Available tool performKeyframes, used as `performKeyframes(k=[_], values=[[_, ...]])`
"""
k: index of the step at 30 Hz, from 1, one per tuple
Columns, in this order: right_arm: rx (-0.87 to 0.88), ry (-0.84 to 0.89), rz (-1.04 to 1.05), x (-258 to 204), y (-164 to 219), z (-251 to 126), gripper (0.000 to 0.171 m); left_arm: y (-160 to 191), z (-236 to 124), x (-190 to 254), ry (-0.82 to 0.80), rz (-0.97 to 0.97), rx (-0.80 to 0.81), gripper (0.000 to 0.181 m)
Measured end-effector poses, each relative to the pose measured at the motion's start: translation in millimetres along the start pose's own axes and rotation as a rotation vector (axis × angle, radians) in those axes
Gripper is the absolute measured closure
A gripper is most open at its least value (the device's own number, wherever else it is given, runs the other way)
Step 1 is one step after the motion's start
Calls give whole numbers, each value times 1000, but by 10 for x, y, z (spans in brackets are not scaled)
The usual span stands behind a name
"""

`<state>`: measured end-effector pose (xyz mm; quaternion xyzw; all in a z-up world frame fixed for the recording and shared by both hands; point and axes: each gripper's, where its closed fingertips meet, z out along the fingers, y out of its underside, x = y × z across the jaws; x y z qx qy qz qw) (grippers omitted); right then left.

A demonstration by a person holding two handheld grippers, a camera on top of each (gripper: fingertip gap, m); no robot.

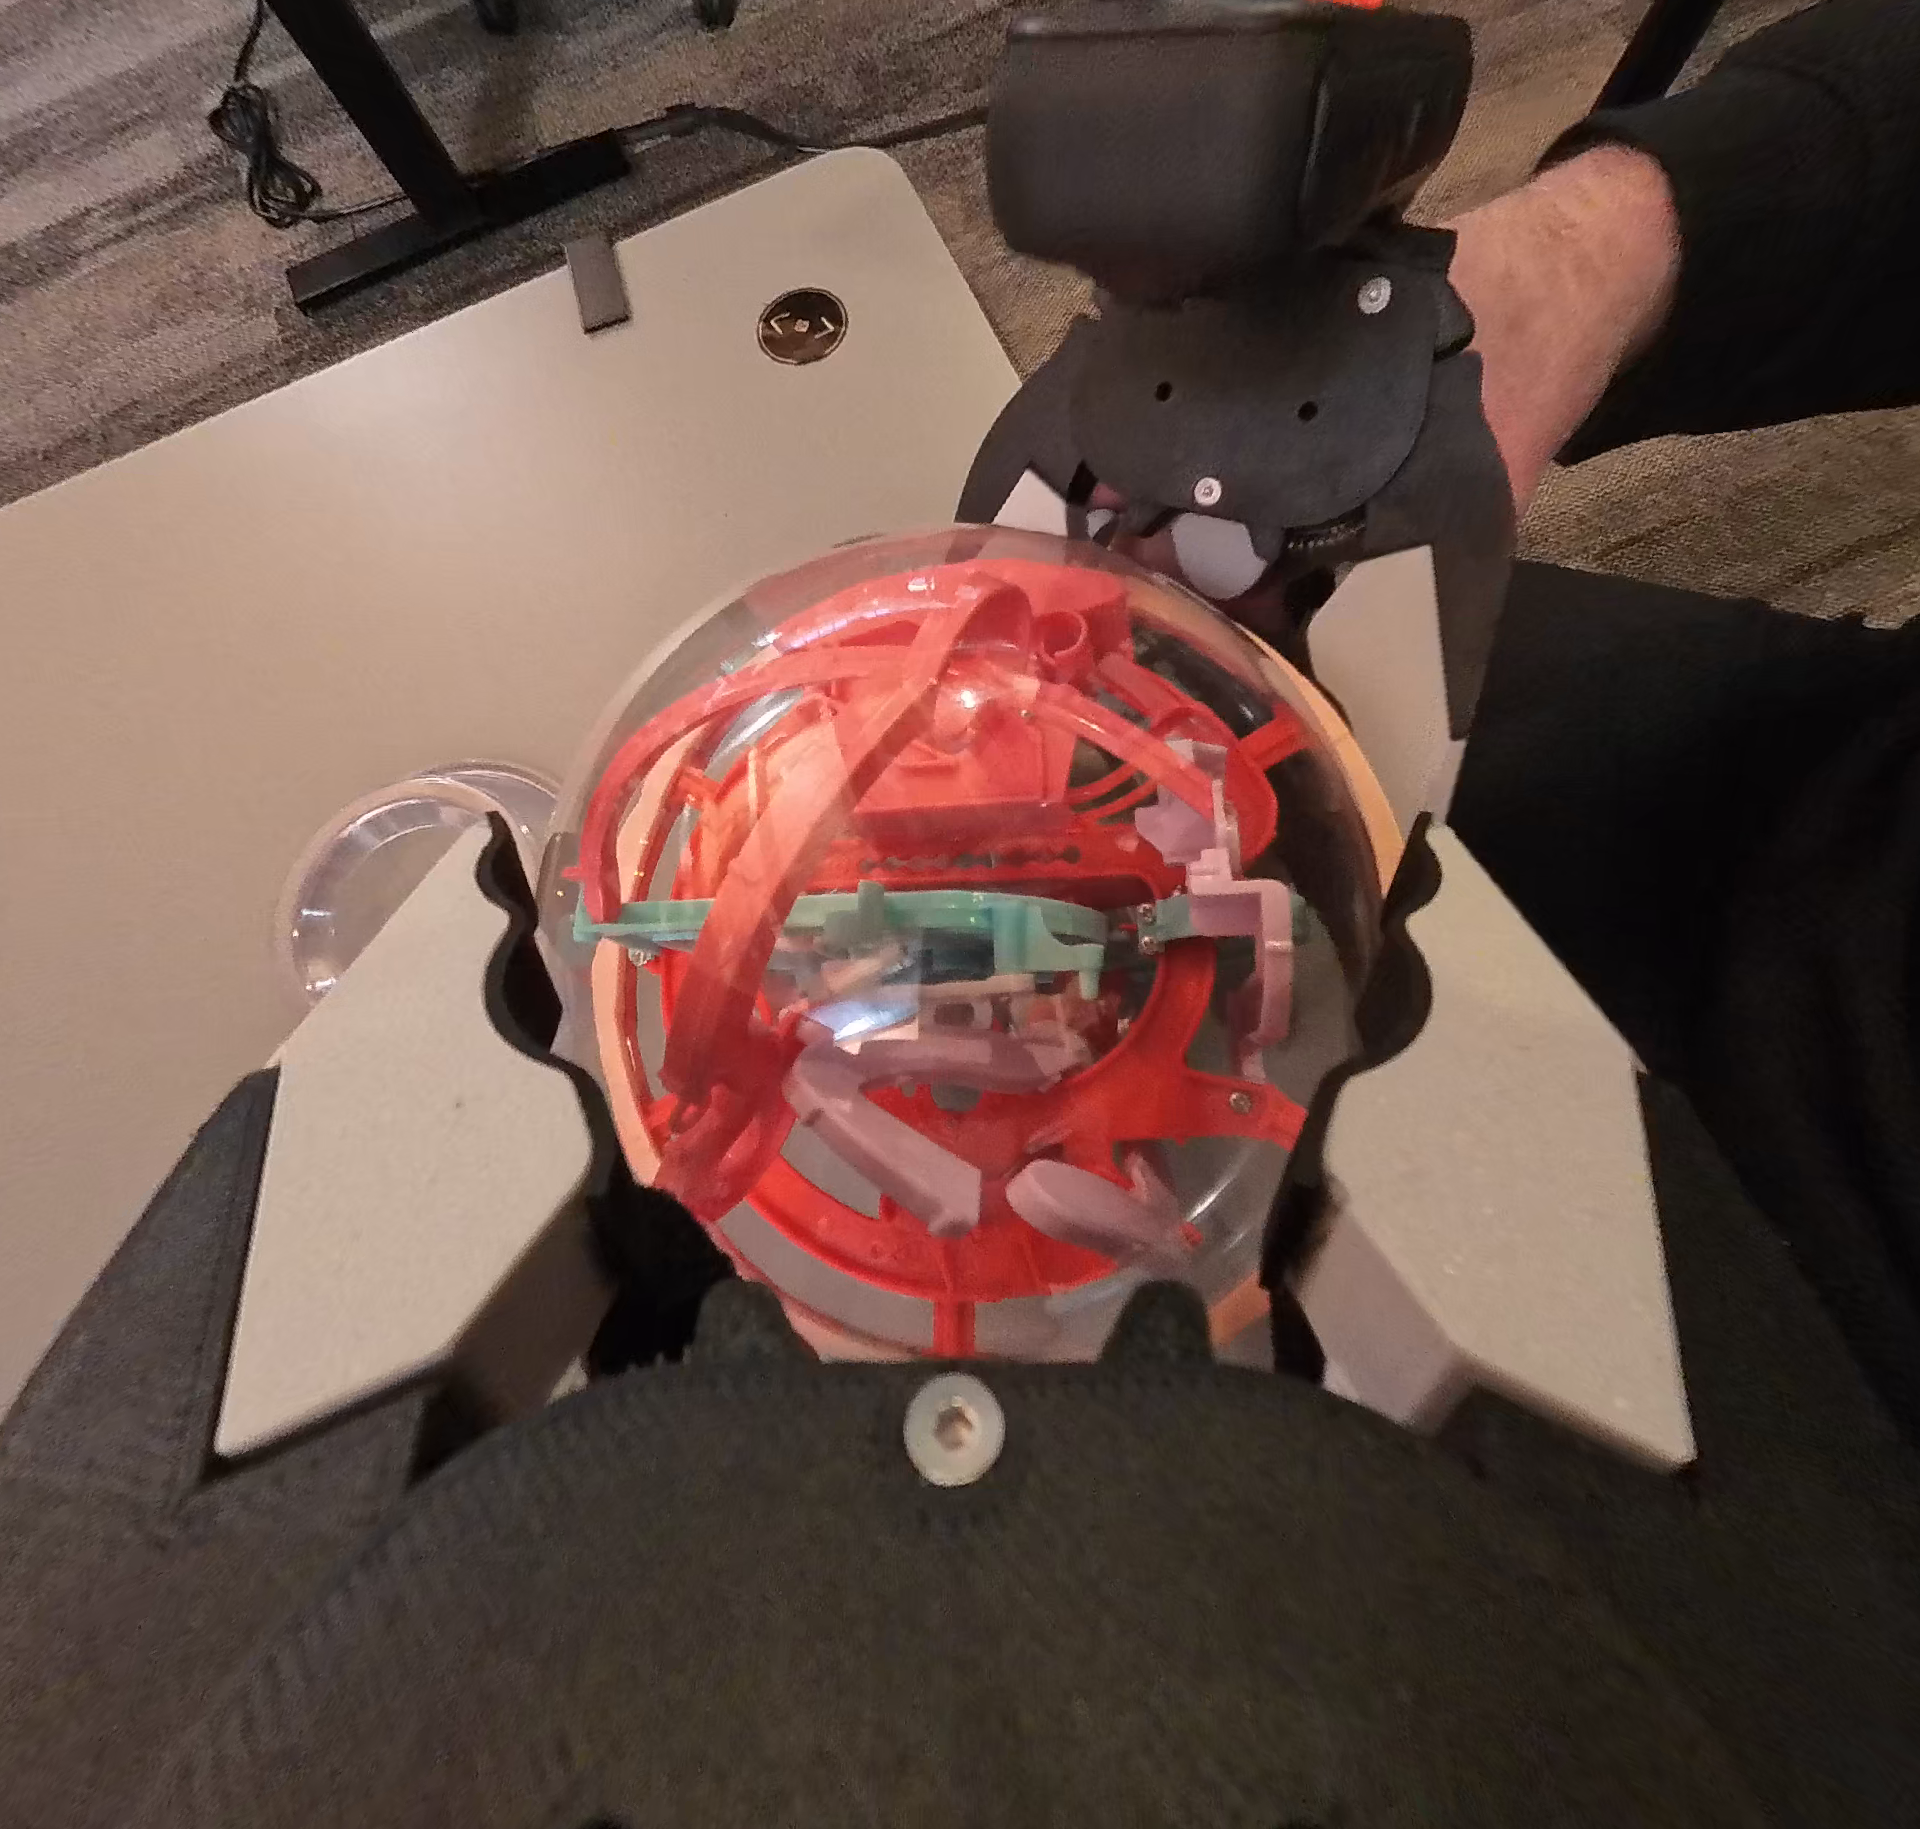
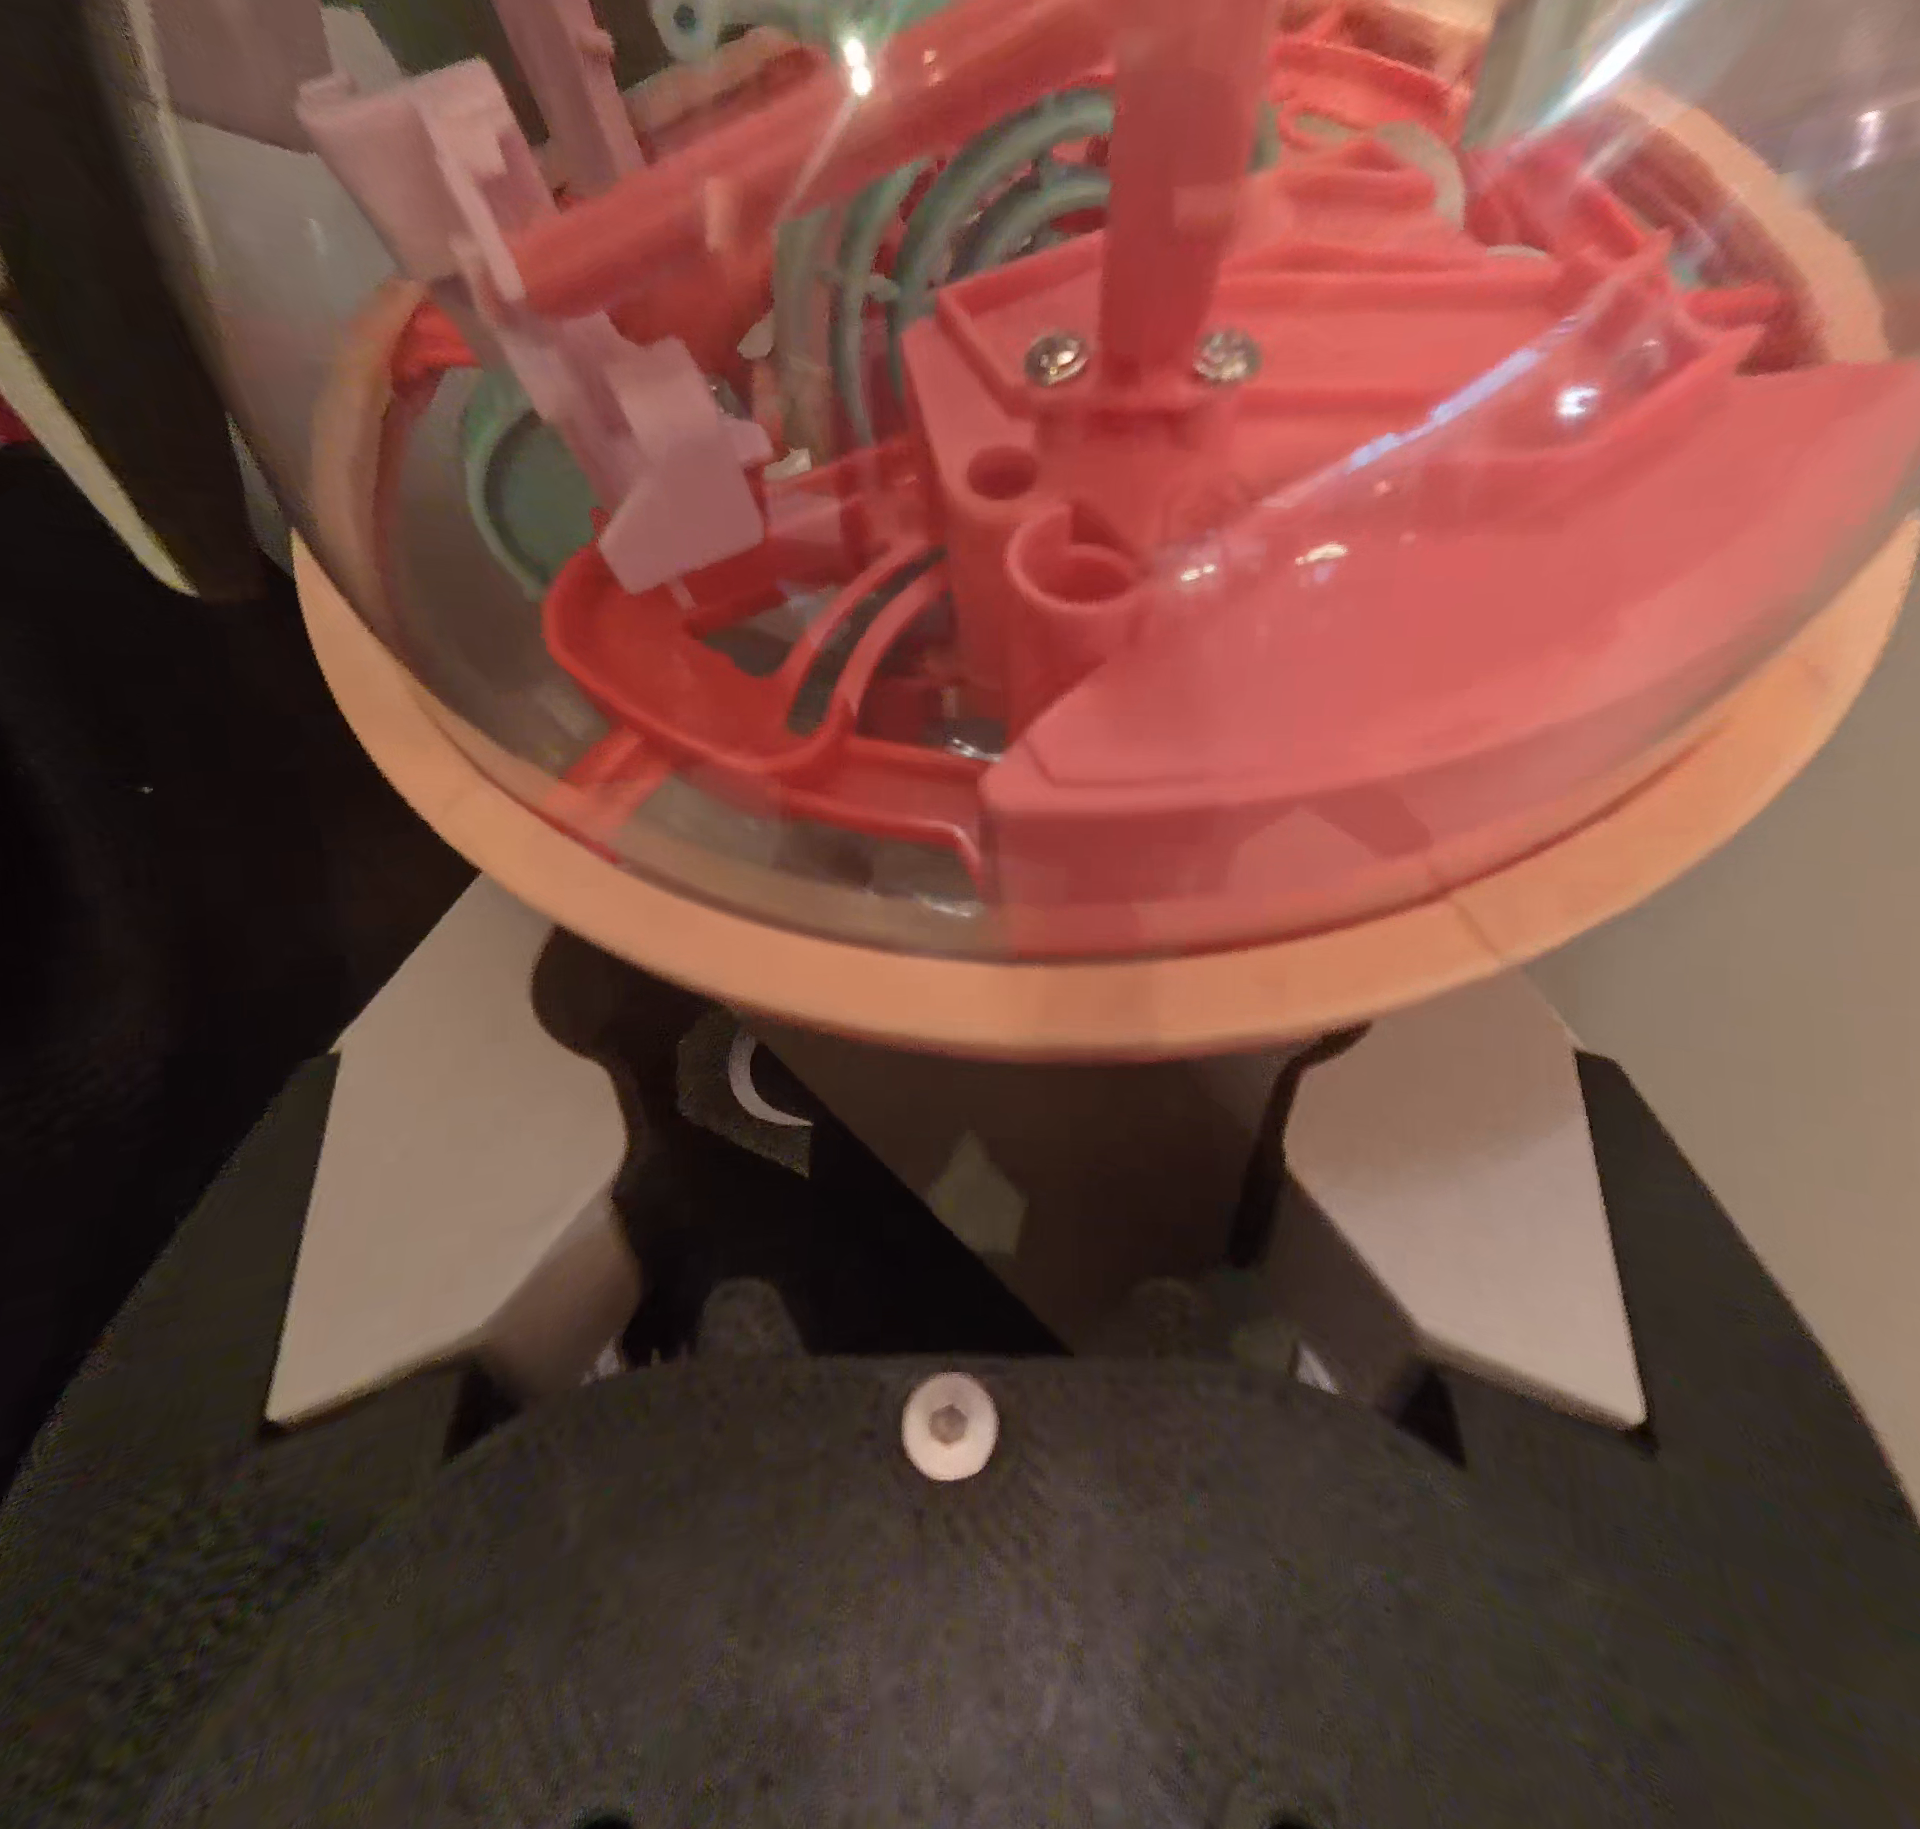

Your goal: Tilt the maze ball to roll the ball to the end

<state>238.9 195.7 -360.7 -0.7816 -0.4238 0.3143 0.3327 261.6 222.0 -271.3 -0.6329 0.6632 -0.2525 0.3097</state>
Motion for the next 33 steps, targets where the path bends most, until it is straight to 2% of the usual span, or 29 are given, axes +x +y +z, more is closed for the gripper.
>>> performKeyframes(k=[3,7,10,13,21,33], values=[[41,55,31,154,-52,-187,26,-5,10,-17,17,-9,-10,27],[86,138,-88,207,-271,-454,17,-28,47,-19,34,-5,-38,27],[19,172,-205,190,-305,-391,21,-59,93,-36,63,-13,-60,27],[-12,207,-213,287,-284,-364,32,-84,130,-84,100,-52,-62,27],[23,165,-161,283,-303,-354,33,-116,143,-119,148,-112,0,27],[36,183,-183,264,-343,-333,34,-93,92,-117,136,-109,65,26]])
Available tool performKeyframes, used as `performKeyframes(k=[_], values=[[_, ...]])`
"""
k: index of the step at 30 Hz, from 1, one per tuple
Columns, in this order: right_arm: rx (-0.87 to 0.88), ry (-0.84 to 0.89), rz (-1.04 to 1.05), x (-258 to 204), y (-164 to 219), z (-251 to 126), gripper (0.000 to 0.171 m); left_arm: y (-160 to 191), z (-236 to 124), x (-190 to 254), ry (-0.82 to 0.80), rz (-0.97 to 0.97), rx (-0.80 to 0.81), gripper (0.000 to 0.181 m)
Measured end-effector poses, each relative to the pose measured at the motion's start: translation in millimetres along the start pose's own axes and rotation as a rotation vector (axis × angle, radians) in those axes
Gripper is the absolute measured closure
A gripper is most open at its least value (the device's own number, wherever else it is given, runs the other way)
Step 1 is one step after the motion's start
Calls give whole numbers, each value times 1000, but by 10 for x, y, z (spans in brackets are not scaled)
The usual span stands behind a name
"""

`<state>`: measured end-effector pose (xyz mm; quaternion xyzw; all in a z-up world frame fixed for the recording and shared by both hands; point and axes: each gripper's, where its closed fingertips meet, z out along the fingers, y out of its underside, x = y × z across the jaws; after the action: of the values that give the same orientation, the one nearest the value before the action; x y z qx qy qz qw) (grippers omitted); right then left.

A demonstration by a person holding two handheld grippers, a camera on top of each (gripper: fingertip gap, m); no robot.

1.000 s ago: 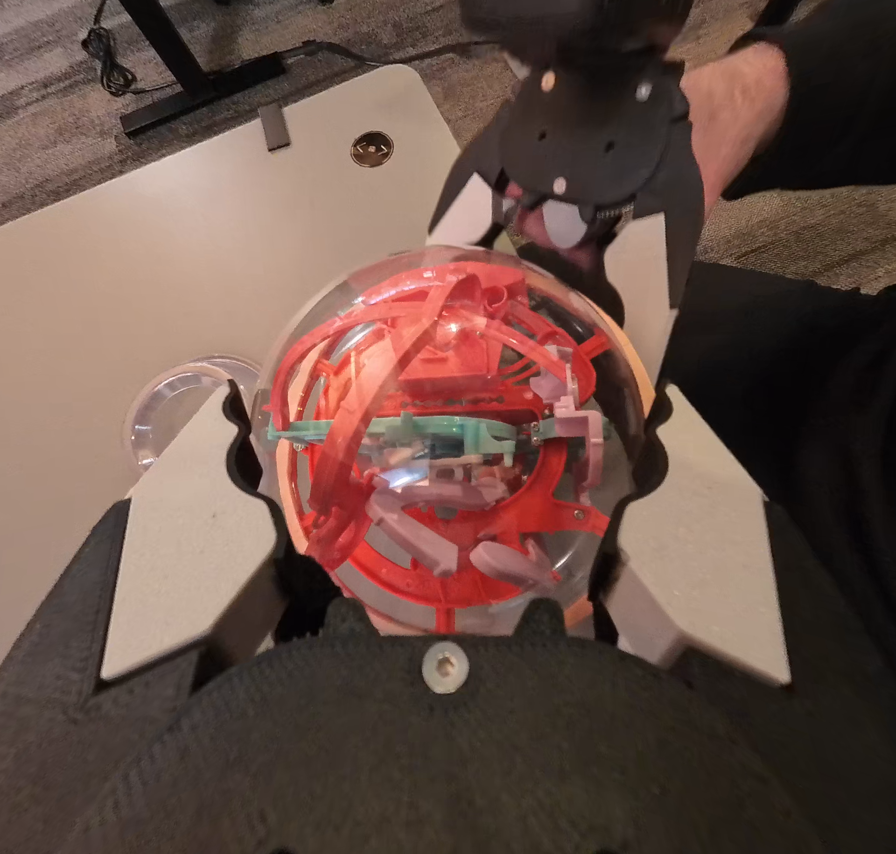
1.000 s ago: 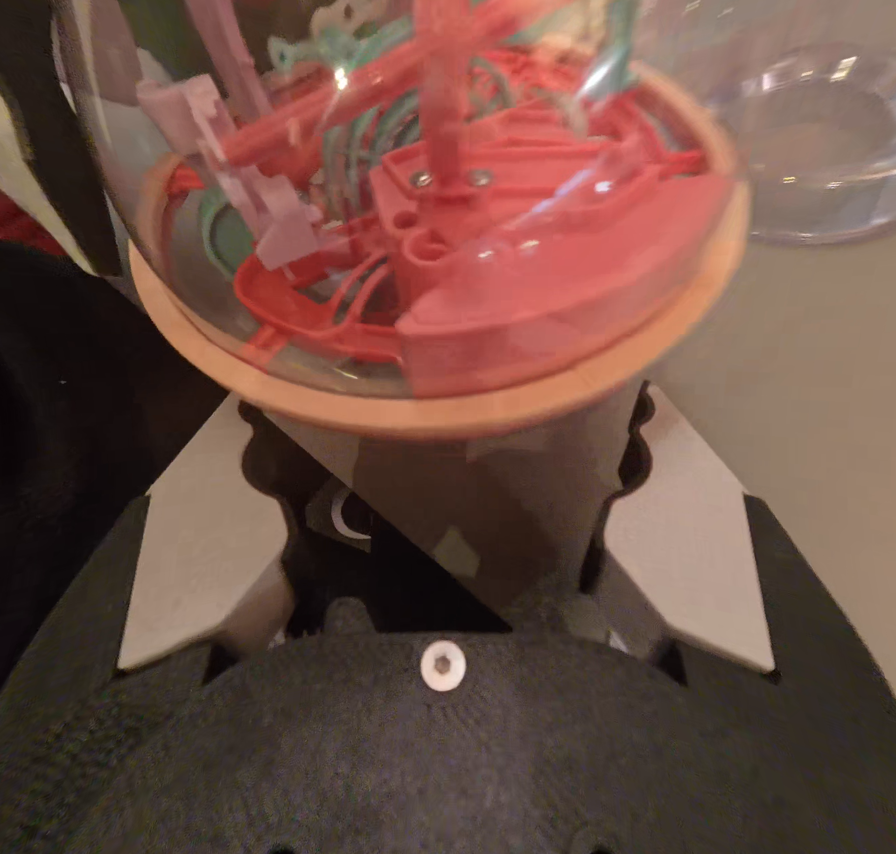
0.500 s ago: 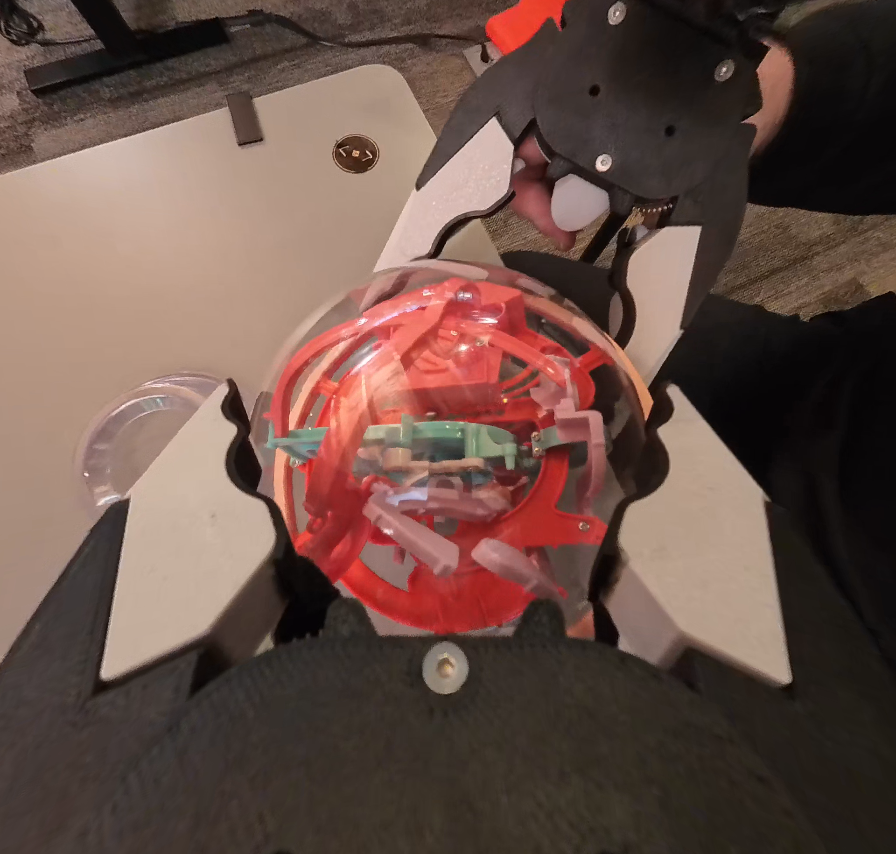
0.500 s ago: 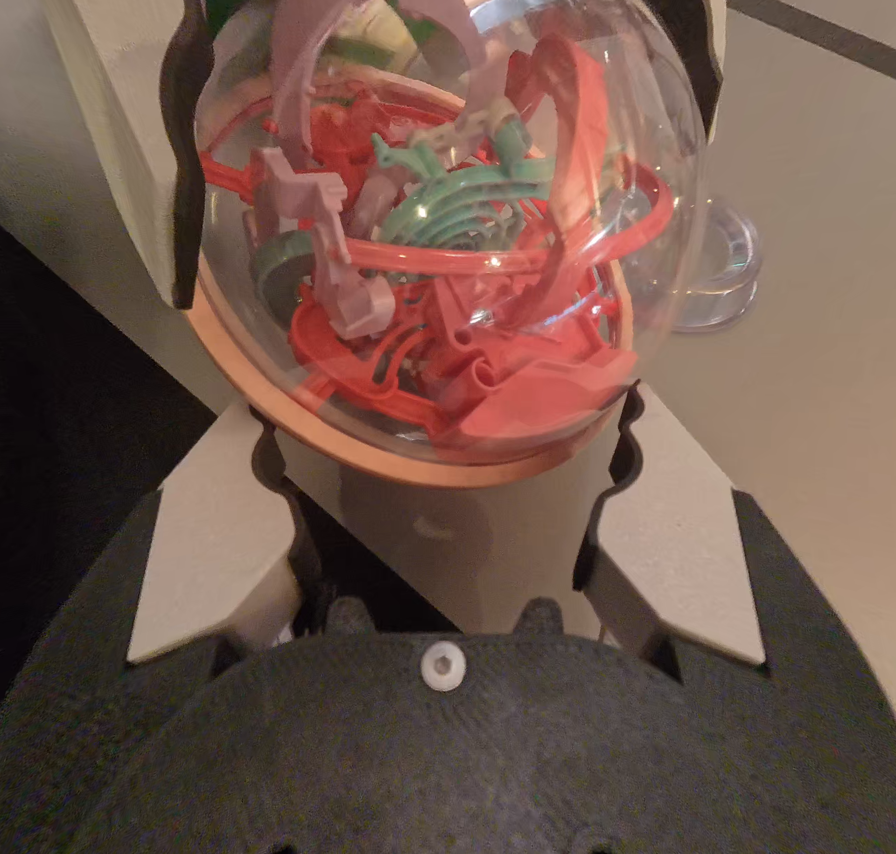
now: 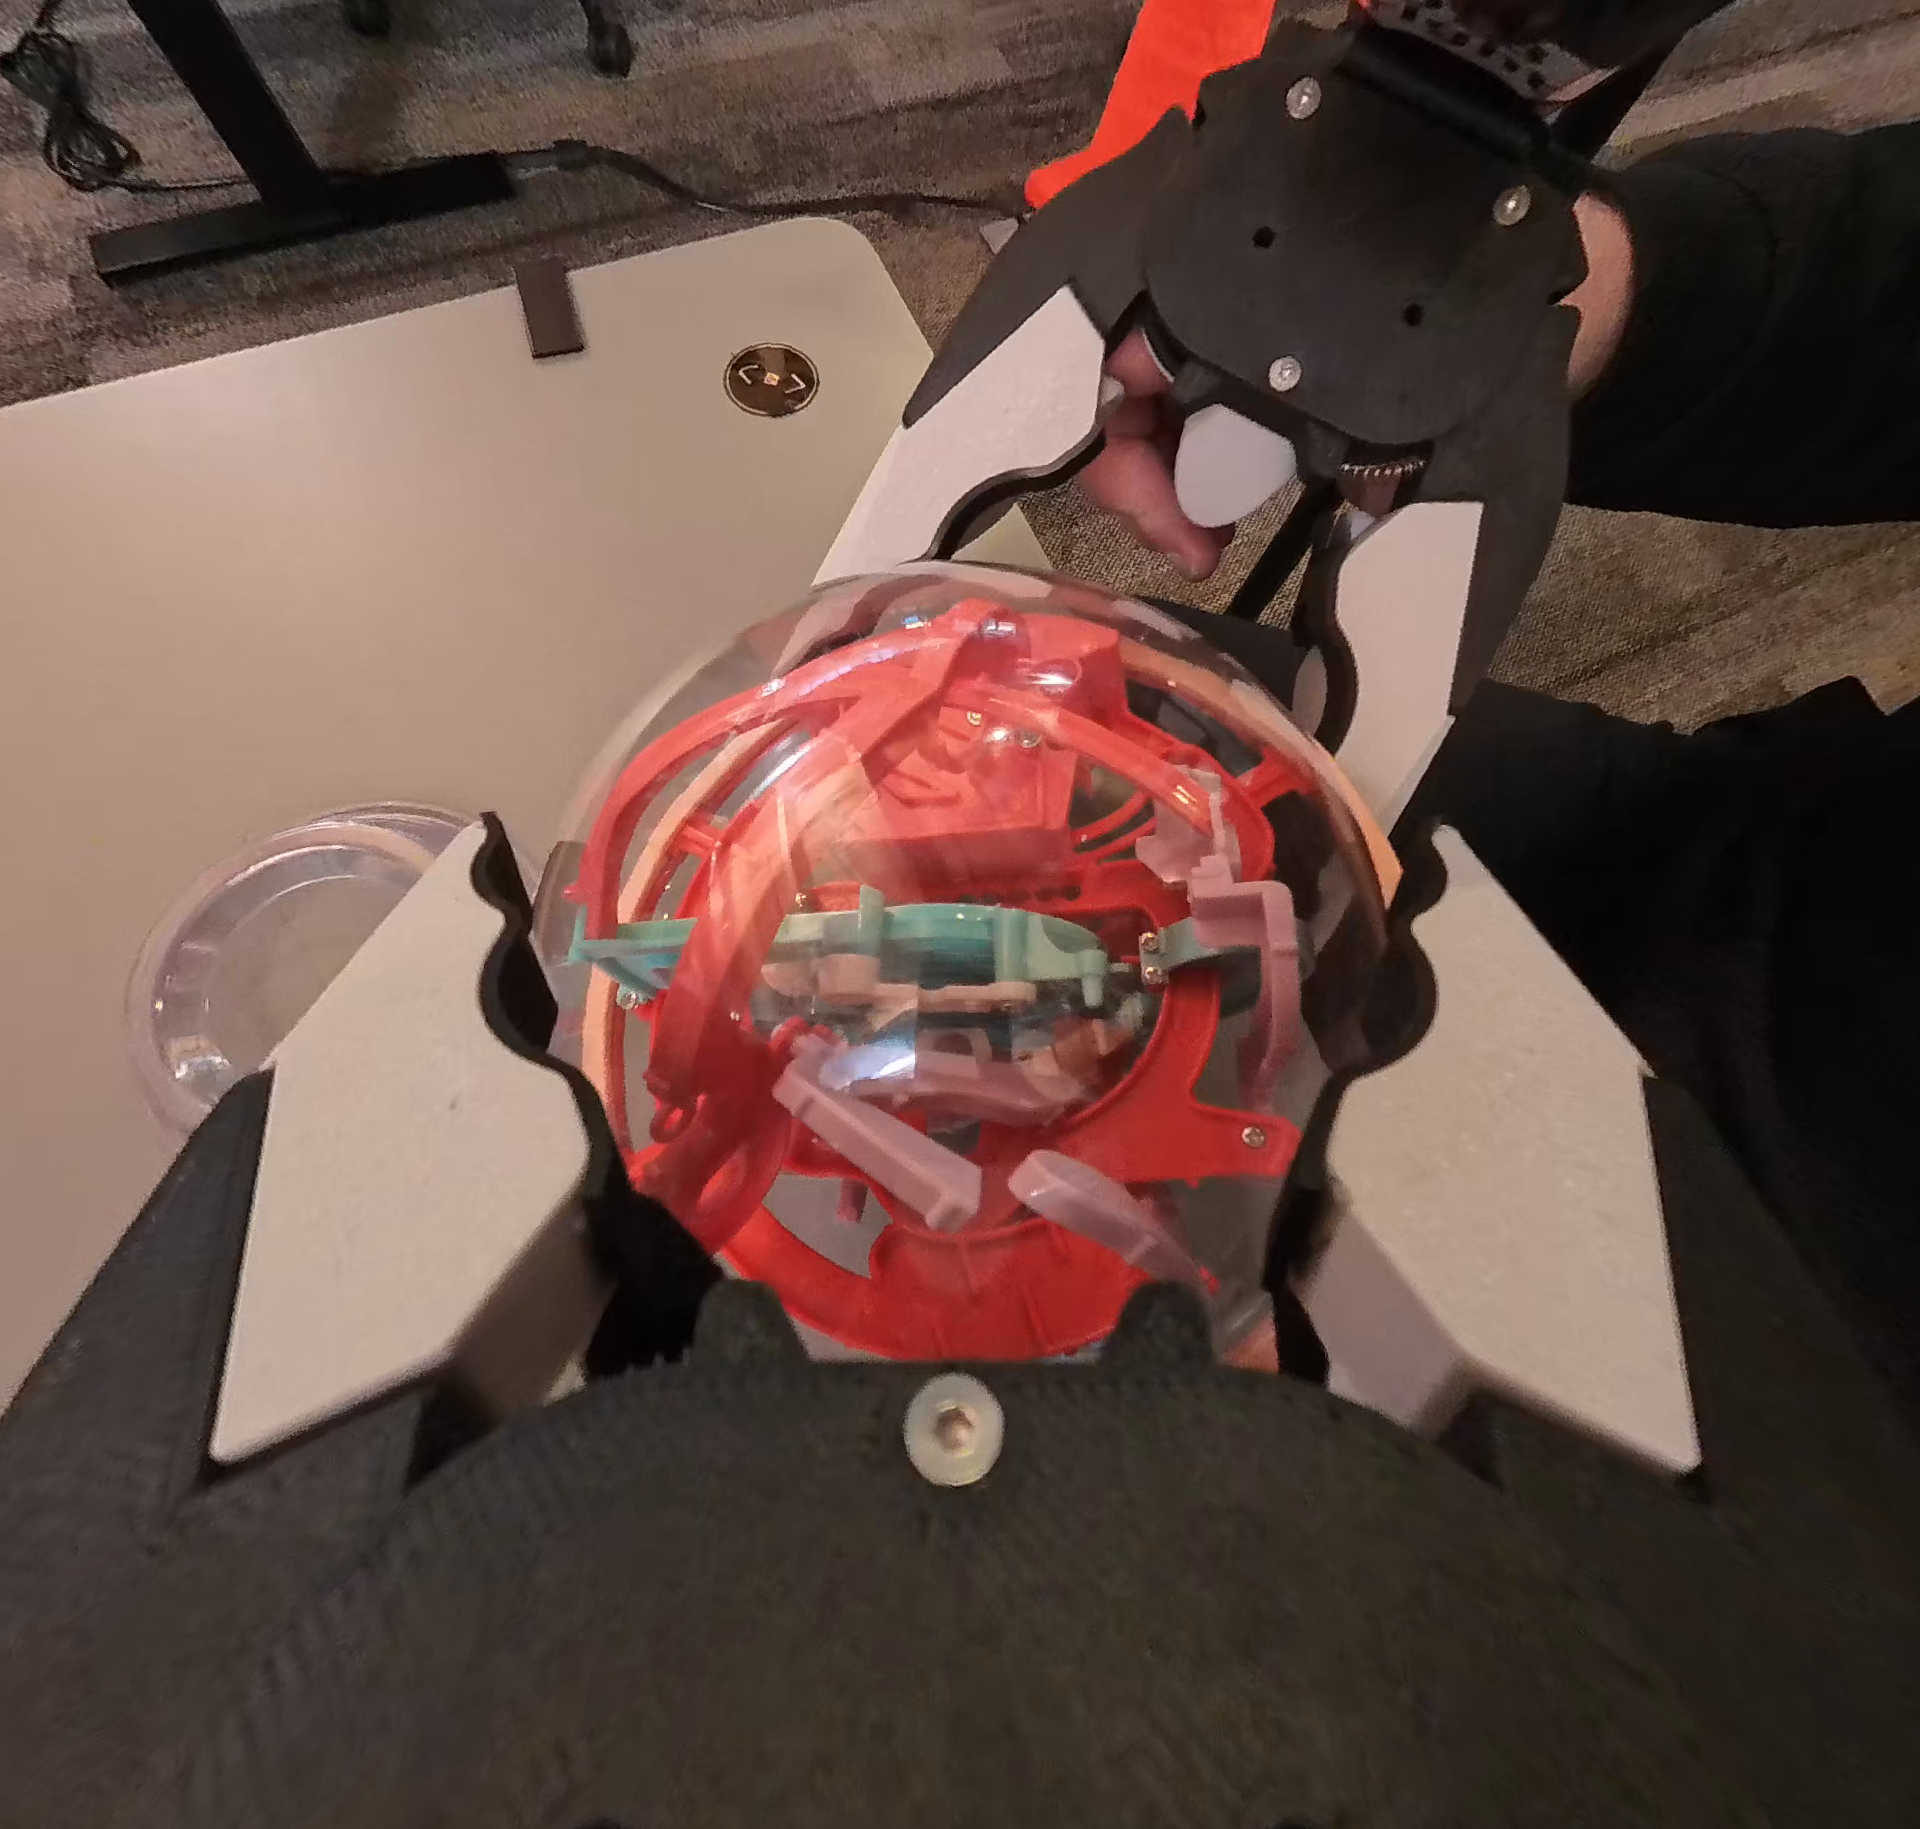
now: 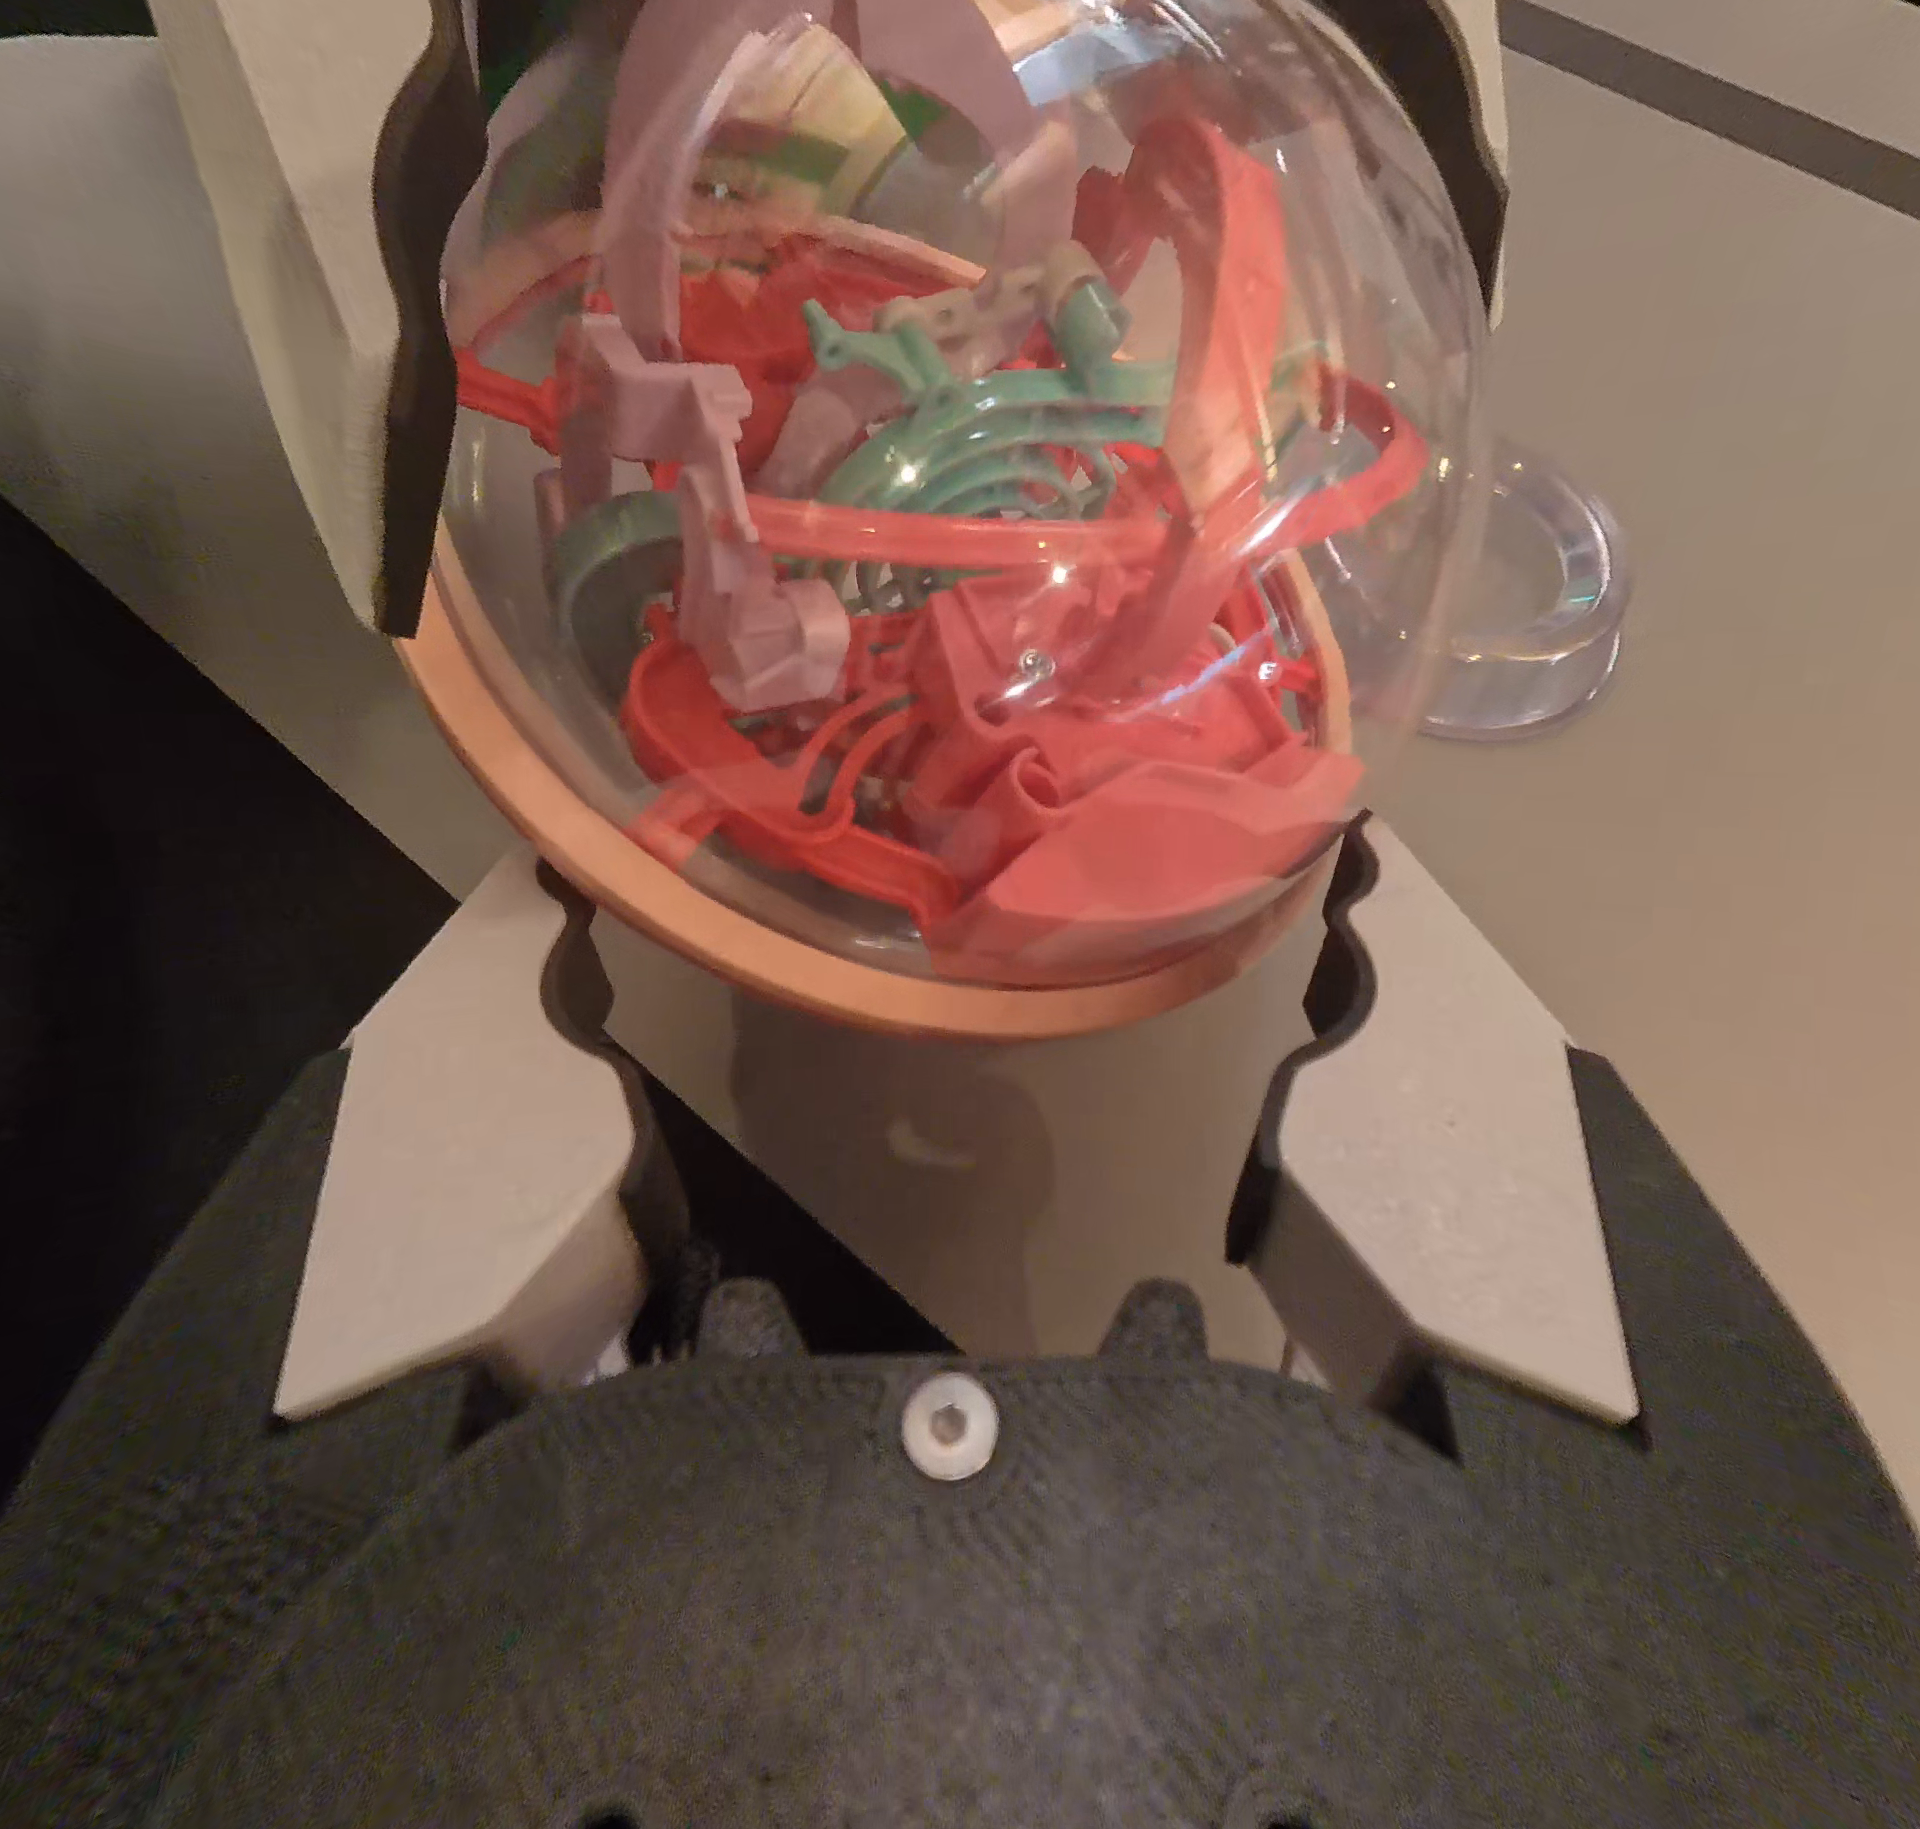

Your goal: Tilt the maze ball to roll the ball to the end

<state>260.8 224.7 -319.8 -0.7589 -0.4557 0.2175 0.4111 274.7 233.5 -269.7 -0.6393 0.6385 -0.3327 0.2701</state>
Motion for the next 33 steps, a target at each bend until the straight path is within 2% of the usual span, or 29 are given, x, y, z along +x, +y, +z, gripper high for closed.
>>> performKeyframes(k=[6,16,23,33], values=[[5,-6,21,-8,-24,2,35,21,-24,-30,3,-56,34,24],[26,-96,64,-86,-211,52,41,171,-242,-107,56,-287,182,23],[48,-168,136,-126,-245,26,41,194,-267,-142,186,-521,274,23],[43,-140,108,-194,-285,51,29,249,-276,-113,340,-732,353,23]])
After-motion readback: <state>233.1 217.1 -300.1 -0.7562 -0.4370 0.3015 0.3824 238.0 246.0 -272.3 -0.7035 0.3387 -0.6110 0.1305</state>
